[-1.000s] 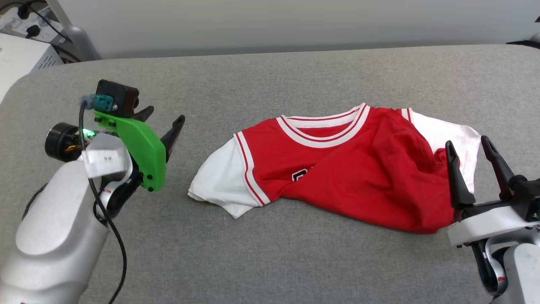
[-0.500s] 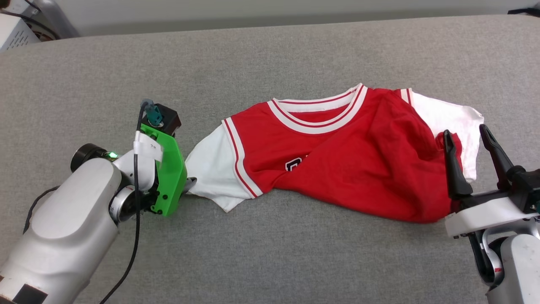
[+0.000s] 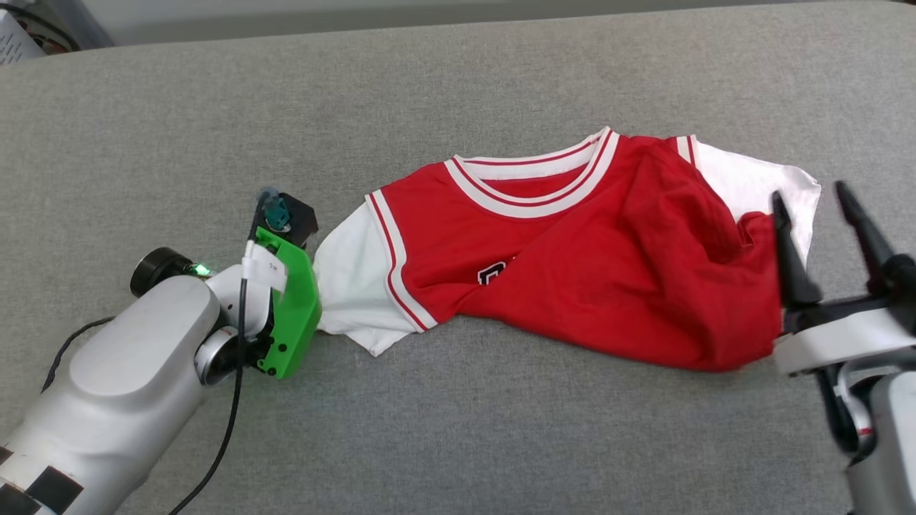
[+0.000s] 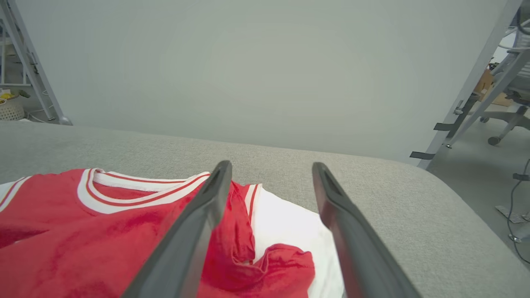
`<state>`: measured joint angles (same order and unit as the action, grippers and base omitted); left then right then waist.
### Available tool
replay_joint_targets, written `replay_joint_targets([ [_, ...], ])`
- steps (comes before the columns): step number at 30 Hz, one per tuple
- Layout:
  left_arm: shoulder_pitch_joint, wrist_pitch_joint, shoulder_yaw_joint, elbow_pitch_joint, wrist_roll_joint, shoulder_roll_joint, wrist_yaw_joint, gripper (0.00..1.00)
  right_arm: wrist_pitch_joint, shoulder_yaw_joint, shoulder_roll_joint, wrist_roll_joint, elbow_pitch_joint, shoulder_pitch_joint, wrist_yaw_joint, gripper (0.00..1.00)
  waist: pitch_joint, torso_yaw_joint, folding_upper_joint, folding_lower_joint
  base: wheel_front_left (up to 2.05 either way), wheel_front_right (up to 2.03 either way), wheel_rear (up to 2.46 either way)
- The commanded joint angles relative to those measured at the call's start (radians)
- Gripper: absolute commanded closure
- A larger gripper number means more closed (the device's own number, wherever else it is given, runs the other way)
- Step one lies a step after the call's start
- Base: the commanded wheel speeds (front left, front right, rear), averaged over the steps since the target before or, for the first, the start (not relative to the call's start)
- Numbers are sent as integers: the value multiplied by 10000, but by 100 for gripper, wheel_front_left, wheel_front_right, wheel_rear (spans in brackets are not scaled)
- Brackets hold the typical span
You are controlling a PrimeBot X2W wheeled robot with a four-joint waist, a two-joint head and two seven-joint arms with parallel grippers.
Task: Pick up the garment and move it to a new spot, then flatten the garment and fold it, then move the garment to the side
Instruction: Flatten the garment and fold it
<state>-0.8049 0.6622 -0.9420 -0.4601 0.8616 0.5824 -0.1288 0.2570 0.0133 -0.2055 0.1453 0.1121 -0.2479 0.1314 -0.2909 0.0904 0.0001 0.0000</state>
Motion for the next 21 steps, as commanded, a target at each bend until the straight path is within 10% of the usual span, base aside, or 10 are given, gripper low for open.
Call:
replay_joint_targets([
  [1,88,-373,-84,-175,126,194,-19,100,47,189,-227,12,-126,-315,-7,0,169,-117,-1,0,0,0,0],
  [10,-160,-1986,214,-155,378,1138,-19,100,-1292,213,-2051,449,-591,-1680,-7,0,405,-551,-1,0,0,0,0],
  [21,-599,-2597,347,276,146,1163,86,100,-7914,-2487,-4983,4452,88,-3808,-7,0,-253,-1137,-1,0,0,0,0],
])
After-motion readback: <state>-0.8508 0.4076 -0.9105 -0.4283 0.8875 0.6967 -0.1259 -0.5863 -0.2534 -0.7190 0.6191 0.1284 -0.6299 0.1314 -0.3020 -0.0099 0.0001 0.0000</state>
